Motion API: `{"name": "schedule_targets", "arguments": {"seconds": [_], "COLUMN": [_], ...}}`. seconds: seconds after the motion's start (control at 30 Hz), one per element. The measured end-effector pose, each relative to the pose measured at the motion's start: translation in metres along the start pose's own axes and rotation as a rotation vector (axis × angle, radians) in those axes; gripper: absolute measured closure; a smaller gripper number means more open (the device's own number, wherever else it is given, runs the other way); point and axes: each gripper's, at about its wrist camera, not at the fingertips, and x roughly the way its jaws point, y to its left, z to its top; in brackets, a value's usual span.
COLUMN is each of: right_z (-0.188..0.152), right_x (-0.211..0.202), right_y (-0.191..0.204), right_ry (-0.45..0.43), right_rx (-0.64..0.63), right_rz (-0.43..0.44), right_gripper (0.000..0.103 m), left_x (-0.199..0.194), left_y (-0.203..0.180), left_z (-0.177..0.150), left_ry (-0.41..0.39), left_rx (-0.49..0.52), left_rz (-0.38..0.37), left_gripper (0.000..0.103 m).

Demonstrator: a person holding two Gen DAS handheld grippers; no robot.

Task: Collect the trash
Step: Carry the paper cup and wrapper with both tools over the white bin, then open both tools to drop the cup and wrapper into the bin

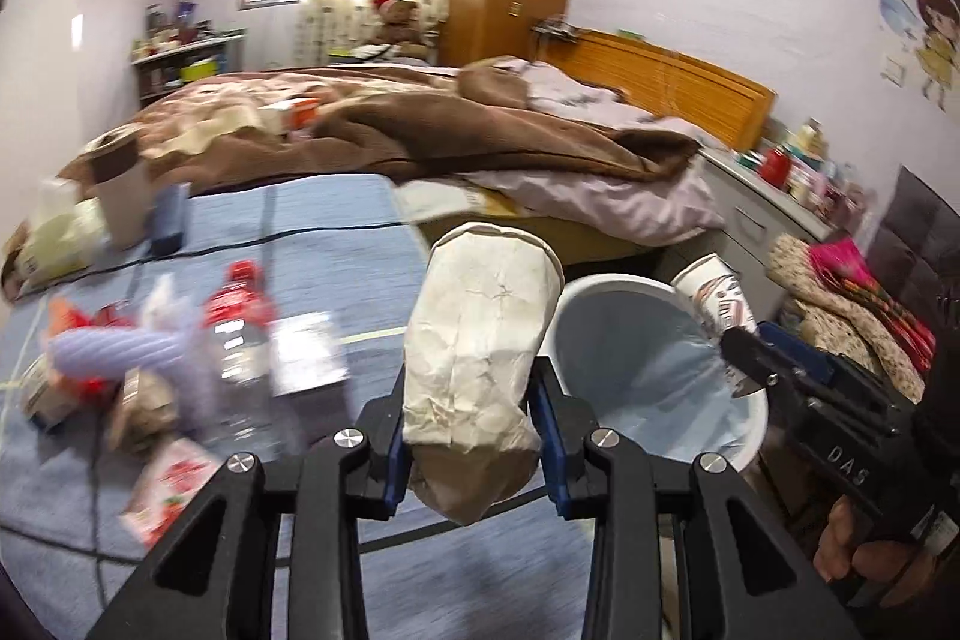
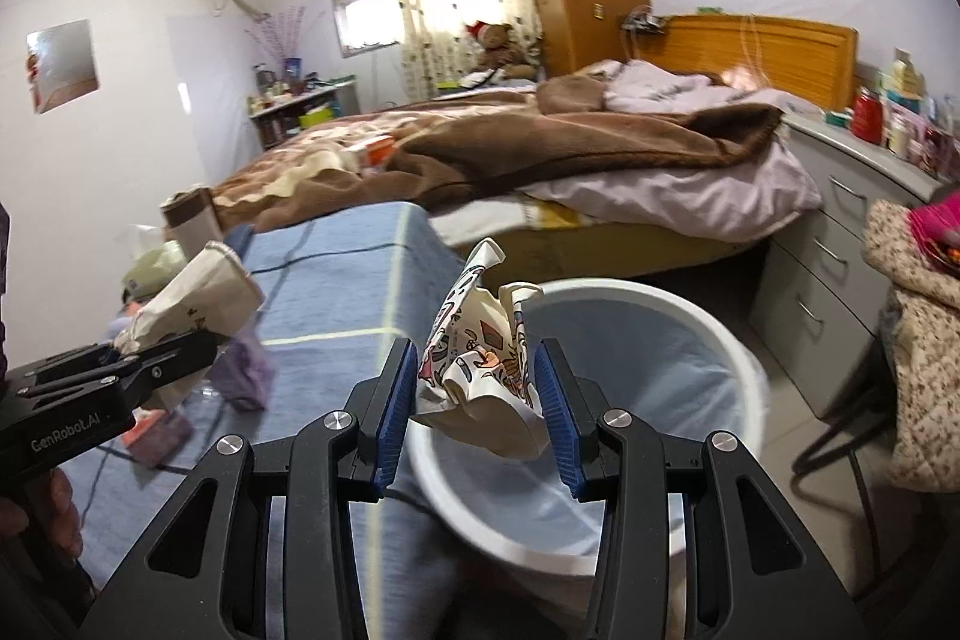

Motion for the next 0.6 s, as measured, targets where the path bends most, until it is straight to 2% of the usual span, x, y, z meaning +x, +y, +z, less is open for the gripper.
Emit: {"name": "schedule_targets", "arguments": {"seconds": [0.23,0.5,0.6], "right_z": [-0.004,-0.009,-0.01], "right_x": [0.01,0.022,0.026], "right_y": [-0.032,-0.052,-0.059], "right_ry": [0.042,0.097,0.113], "right_rx": [0.04,0.045,0.056], "right_rz": [-0.057,-0.096,-0.118], "right_gripper": [0.061,0.06,0.059], "left_x": [0.03,0.055,0.063], "left_y": [-0.051,-0.078,-0.082], "left_z": [0.003,0.004,0.006], "left_ry": [0.049,0.09,0.103], "left_rx": [0.081,0.126,0.128], "left_rz": [-0.067,-0.093,-0.095], "left_gripper": [0.065,0.064,0.056]}}
